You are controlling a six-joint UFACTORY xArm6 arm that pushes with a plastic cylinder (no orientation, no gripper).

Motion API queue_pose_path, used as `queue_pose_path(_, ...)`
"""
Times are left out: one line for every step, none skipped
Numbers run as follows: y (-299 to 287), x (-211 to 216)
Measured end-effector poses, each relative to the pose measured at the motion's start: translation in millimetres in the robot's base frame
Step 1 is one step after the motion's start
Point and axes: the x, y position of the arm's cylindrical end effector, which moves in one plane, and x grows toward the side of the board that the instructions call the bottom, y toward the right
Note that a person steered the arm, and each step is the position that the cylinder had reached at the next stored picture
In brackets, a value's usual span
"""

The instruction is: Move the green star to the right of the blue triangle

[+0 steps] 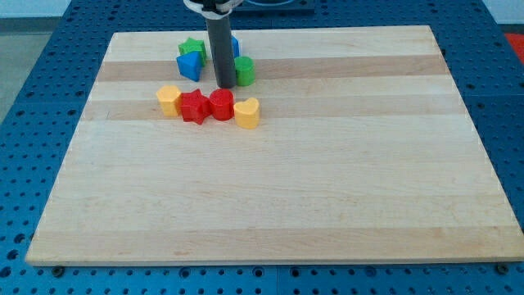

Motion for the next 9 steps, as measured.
queue_pose_path(0, 0)
queue_pose_path(7, 17)
queue_pose_path(28, 32)
queue_pose_path(62, 30)
queue_pose_path(66, 12)
queue_pose_path(54, -3)
queue_pose_path(40, -17)
queue_pose_path(26, -27)
queue_pose_path(24, -27)
